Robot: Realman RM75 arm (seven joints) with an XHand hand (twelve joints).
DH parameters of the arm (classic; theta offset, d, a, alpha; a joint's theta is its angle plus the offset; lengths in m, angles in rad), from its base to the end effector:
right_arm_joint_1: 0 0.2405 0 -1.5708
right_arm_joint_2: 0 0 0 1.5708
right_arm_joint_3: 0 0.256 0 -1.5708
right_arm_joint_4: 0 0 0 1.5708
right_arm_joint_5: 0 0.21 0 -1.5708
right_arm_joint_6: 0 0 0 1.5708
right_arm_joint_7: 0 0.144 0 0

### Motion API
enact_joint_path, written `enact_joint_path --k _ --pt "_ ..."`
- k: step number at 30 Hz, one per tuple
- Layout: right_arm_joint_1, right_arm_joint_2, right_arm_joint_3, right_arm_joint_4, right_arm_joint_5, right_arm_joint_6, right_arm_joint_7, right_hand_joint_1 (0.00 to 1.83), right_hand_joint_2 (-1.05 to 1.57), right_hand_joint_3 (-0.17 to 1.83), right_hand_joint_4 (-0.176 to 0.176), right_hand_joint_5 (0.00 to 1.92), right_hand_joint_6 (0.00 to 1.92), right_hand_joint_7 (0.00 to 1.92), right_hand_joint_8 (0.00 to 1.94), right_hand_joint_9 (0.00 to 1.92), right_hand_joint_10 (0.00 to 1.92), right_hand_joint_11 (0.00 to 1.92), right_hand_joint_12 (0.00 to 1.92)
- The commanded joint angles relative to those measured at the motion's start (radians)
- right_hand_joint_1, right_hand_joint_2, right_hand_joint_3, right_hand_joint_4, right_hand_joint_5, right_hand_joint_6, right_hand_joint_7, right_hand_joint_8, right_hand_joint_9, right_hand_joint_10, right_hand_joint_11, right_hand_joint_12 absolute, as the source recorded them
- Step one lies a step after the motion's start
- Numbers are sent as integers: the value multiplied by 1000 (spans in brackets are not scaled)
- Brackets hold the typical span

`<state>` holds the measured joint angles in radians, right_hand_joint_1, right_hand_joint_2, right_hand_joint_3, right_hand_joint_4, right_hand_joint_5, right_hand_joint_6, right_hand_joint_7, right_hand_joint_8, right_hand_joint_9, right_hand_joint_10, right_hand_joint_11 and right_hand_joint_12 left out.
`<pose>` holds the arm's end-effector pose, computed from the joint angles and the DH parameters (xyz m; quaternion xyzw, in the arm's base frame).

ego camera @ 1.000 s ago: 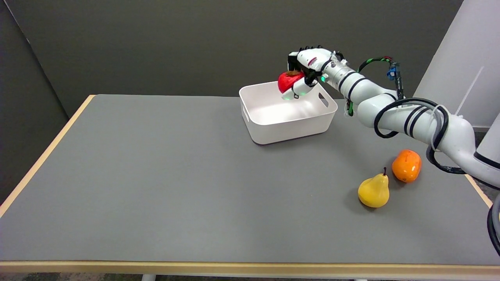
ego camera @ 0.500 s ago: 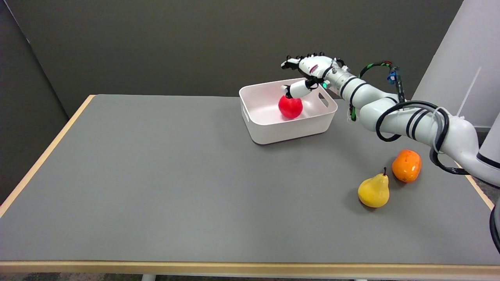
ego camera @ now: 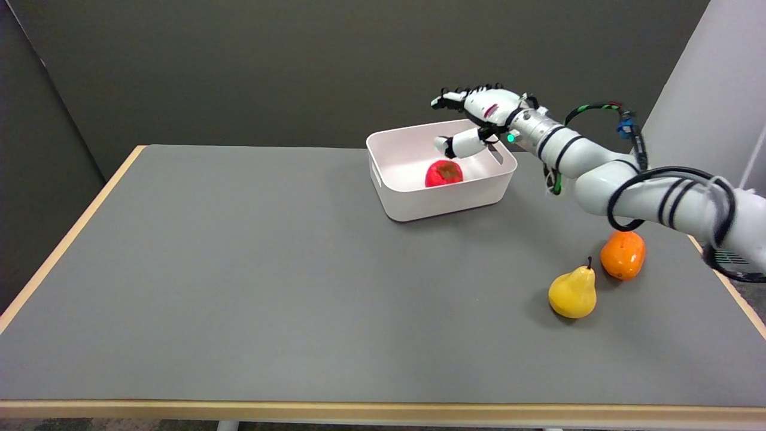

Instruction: Place tomato into white box.

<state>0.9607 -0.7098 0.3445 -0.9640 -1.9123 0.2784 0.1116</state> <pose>-0.1703 -0.4781 0.4051 0.7416 -0.0249 -0.0113 0.6703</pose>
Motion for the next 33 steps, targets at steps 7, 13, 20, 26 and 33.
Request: enact_joint_path --k 7,13,20,26,33 --pt "158 161 -104 -233 97 93 108 249 638 970 127 188 443 319 370 293 677 221 1286" --pt "160 158 -117 -324 171 90 103 242 639 972 124 181 433 311 359 283 667 203 1267" --pt "159 161 -166 -474 245 88 16 258 644 952 115 180 425 309 348 270 667 184 1268" --pt "129 174 -165 -606 422 102 -123 276 660 908 101 180 409 307 334 253 680 161 1265" --pt "135 168 -179 -651 608 105 -224 293 682 861 93 196 411 335 345 263 719 176 1282"
